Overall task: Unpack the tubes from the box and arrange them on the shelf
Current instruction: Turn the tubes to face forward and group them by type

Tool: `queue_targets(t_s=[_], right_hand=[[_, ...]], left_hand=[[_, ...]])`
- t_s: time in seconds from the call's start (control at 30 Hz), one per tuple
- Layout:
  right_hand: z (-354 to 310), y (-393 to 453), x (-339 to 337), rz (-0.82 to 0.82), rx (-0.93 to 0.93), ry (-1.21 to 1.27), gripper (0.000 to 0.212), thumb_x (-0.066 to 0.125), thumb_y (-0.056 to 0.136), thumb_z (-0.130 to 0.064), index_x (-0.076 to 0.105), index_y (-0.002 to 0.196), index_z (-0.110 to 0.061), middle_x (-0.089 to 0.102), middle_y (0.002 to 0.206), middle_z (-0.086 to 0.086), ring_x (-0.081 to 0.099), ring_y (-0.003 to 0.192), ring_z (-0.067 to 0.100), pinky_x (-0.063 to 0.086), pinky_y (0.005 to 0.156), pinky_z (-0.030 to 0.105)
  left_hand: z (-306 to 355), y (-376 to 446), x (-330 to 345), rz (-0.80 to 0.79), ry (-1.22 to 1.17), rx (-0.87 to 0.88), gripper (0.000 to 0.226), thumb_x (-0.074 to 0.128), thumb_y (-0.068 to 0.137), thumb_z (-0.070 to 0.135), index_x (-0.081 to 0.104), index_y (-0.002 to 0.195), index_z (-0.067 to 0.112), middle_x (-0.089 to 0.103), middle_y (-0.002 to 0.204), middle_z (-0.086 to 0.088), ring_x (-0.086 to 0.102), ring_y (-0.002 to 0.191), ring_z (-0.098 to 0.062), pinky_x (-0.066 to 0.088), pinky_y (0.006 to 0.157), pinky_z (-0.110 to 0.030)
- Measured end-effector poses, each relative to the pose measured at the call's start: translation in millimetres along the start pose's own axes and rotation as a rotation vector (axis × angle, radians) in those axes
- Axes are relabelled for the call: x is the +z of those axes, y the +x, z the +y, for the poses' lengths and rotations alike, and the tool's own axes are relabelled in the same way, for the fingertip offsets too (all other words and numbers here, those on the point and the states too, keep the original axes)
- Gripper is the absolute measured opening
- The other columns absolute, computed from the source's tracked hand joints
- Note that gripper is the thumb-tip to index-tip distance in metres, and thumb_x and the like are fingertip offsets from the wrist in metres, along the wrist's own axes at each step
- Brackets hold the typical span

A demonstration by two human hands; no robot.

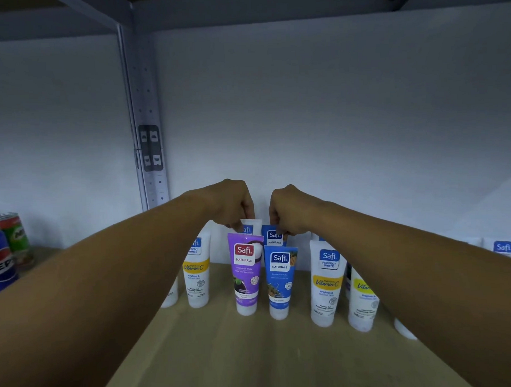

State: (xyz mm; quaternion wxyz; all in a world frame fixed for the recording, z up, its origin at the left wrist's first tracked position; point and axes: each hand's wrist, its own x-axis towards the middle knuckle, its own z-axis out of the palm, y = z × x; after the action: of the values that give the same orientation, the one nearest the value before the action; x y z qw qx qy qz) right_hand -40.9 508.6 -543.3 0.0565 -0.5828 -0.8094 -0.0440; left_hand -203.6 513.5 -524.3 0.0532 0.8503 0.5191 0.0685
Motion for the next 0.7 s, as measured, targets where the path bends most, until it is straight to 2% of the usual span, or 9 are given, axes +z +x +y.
queue_targets(t_s=[0.23,0.37,0.57,0.7], right_hand=[[3.0,-1.1,-7.3,0.064,-0.009,0.002,0.026,0.076,0.083,-0.012,0.069,0.106,-0.003,0.067,0.110,0.013,0.067,0.096,0.023,0.058,0.085,0.034],[2.2,-8.6,-32.5,0.121,-0.020,0.013,0.021,0.075,0.084,-0.011,0.070,0.102,-0.003,0.067,0.107,0.013,0.067,0.093,0.023,0.058,0.083,0.034],[-5.2,-33.4,-94.7,0.253,-0.036,0.009,0.022,0.077,0.082,-0.016,0.071,0.100,-0.006,0.068,0.105,0.010,0.066,0.092,0.022,0.058,0.082,0.035],[-13.8,-64.4,-135.8,0.305,-0.042,0.005,0.019,0.078,0.081,-0.016,0.073,0.098,-0.008,0.070,0.102,0.008,0.066,0.092,0.020,0.057,0.079,0.032]], left_hand=[[-1.0,0.2,-0.7,0.110,-0.005,-0.002,0.027,0.075,0.084,0.011,0.073,0.110,0.008,0.073,0.112,-0.006,0.067,0.090,-0.015,0.058,0.087,-0.032],[3.7,-8.2,-22.6,0.201,0.024,-0.002,0.028,0.077,0.082,0.009,0.074,0.109,0.010,0.073,0.110,-0.004,0.067,0.091,-0.015,0.057,0.089,-0.030],[23.4,-36.6,-76.0,0.384,0.049,0.024,0.026,0.080,0.079,0.009,0.076,0.105,0.012,0.074,0.107,-0.004,0.065,0.090,-0.013,0.052,0.082,-0.025],[44.5,-65.8,-108.7,0.443,0.097,0.025,0.024,0.080,0.079,0.011,0.076,0.102,0.014,0.074,0.105,-0.001,0.063,0.087,-0.011,0.048,0.078,-0.023]])
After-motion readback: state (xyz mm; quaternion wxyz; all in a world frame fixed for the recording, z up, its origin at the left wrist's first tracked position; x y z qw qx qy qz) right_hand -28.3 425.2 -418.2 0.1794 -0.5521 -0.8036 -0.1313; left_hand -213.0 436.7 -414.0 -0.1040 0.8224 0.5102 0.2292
